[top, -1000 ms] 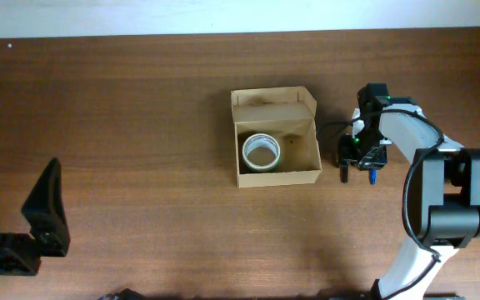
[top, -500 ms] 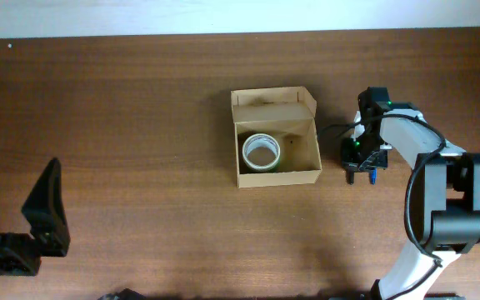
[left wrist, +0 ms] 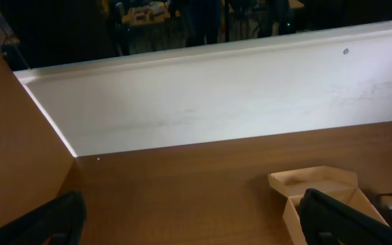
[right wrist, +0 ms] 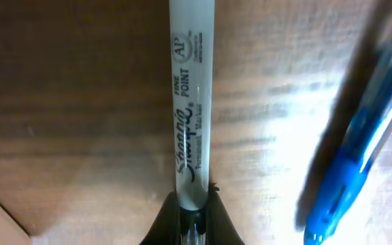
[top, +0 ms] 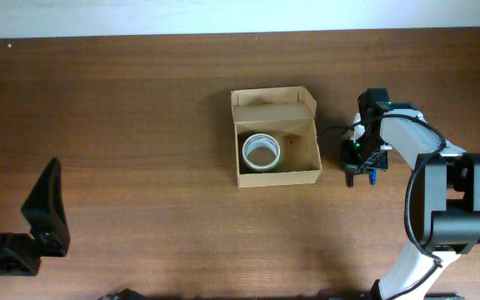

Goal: Pack container
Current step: 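Grasp the Sharpie marker with the right gripper and lift it, then carry the Sharpie over the box and lower it inside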

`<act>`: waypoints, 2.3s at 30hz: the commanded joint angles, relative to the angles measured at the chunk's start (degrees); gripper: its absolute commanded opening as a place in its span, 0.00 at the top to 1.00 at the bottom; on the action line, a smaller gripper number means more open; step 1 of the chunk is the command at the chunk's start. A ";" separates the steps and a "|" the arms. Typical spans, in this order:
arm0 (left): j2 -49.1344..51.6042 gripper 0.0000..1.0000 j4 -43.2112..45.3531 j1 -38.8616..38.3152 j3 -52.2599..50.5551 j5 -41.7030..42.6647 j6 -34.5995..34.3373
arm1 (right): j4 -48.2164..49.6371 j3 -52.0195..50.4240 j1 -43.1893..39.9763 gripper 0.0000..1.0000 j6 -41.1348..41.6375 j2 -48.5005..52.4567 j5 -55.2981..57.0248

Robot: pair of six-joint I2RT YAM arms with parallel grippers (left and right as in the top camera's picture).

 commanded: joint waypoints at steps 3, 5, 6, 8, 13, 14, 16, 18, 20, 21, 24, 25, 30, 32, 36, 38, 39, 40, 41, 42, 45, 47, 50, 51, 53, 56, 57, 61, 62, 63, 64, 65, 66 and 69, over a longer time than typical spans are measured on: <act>-0.28 0.01 0.22 0.00 -0.26 -0.44 -0.74 | -5.11 7.08 0.46 0.96 0.39 -5.53 -0.74; -0.28 0.01 0.35 -0.02 -0.26 -0.44 -0.76 | -7.78 10.56 0.46 0.96 0.42 -7.72 -0.74; -0.28 0.01 0.37 0.00 -0.26 -0.44 -0.74 | -9.07 12.26 0.46 0.96 0.42 -8.74 -0.74; -0.28 0.01 0.35 0.00 -0.26 -0.44 -0.74 | -12.02 15.98 0.46 0.96 0.42 -10.99 -0.74; -0.28 0.01 0.35 0.00 -0.26 -0.42 -0.74 | -18.99 23.04 1.03 0.96 -3.48 -15.45 -4.66; -0.28 0.01 0.35 -0.02 -0.26 -0.42 -0.74 | -20.02 23.74 1.57 0.96 -5.99 -16.33 -6.80; -0.28 0.01 0.35 -0.02 -0.26 -0.42 -0.74 | -22.51 24.17 3.91 0.96 -11.41 -18.21 -10.95; -0.28 0.01 0.35 0.00 -0.26 -0.42 -0.74 | -24.00 24.17 6.10 0.96 -14.05 -18.84 -12.61; -0.28 0.01 0.35 -0.02 -0.26 -0.42 -0.76 | -25.22 24.17 8.90 0.96 -16.90 -18.93 -14.64; -0.28 0.01 0.35 0.00 -0.26 -0.42 -0.76 | -25.49 24.17 10.32 0.96 -17.75 -18.91 -15.34; -0.28 0.00 0.33 -0.02 -0.28 -0.42 -0.74 | -24.59 24.17 16.63 0.96 -20.11 -18.91 -16.48; -0.28 0.01 0.33 0.00 -0.26 -0.44 -0.74 | -24.30 24.17 17.92 0.96 -21.00 -18.91 -16.76; -0.28 0.01 0.33 0.00 -0.28 -0.50 -0.72 | -22.99 24.17 23.41 0.96 -25.03 -18.62 -16.92; -0.28 0.01 0.31 0.00 -0.28 -1.09 -0.70 | -22.97 24.17 24.48 0.96 -26.08 -18.27 -16.92; -0.28 0.01 0.31 0.00 -0.28 -1.97 -0.33 | -22.67 24.15 24.83 0.96 -26.88 -17.16 -16.90; -0.28 0.01 0.11 0.00 -0.26 -1.97 -0.31 | -21.79 24.11 24.65 0.96 -26.82 -16.24 -16.83; -0.28 0.01 -0.09 0.00 -0.26 -1.97 -0.31 | -21.11 24.04 24.65 0.96 -26.51 -15.76 -16.63; -0.28 0.00 -0.35 0.00 -0.26 -1.97 -0.33 | -20.46 24.02 24.68 0.96 -25.92 -15.19 -16.22; -0.28 0.01 -0.63 0.00 -0.26 -1.97 -0.33 | -19.65 24.02 24.68 0.96 -24.92 -14.69 -15.47; -0.28 0.00 -1.01 0.00 -0.26 -1.95 -0.33 | -18.64 24.02 24.68 0.96 -23.65 -13.88 -14.19; -0.28 0.00 -1.77 -0.02 -0.28 -1.92 -0.35 | -15.39 24.02 24.68 0.96 -19.17 -11.04 -9.33; -0.28 0.01 -1.86 0.00 -0.28 -1.92 -0.35 | -13.49 24.02 24.68 0.96 -15.63 -9.35 -6.05; -0.28 0.01 -2.27 -0.02 -0.28 -1.92 -0.37 | -10.45 24.02 24.68 0.96 -8.85 -6.62 -0.61; -0.28 0.01 -2.40 -0.02 -0.28 -1.90 -0.37 | -9.60 24.02 24.68 0.96 -7.15 -5.81 0.37; -0.28 0.01 -2.47 -0.02 -0.28 -1.92 -0.37 | -8.35 24.02 24.68 0.96 -3.85 -4.42 1.95; -0.28 0.01 -2.47 0.00 -0.28 -1.92 -0.37 | -7.32 24.02 24.68 0.96 0.07 -2.29 3.48; -0.28 0.01 -2.49 0.00 -0.28 -1.92 -0.37 | -7.32 24.02 24.68 0.96 1.05 -1.97 4.13; -0.28 0.01 -2.51 -0.02 -0.28 -1.92 -0.35 | -7.28 23.96 24.68 0.96 4.79 -0.70 4.96; -0.28 0.01 -2.49 0.00 -0.28 -1.92 -0.35 | -7.28 23.96 24.68 0.96 6.32 -0.59 5.42; -0.28 0.01 -2.49 0.00 -0.28 -1.92 -0.37 | -7.30 23.96 24.68 0.96 7.39 -0.44 5.73; -0.28 0.01 -2.49 0.00 -0.28 -1.92 -0.35 | -7.28 23.96 24.68 0.96 8.52 -0.28 5.70; -0.28 0.01 -2.51 0.00 -0.28 -1.92 -0.35 | -7.28 23.96 24.68 0.96 9.66 -0.24 5.70; -0.28 0.00 -2.49 0.00 -0.28 -1.92 -0.37 | -7.23 23.96 24.68 0.96 10.95 -0.24 5.70; -0.28 0.01 -2.49 -0.02 -0.28 -1.92 -0.35 | -7.02 23.96 24.74 0.96 12.85 -0.24 5.70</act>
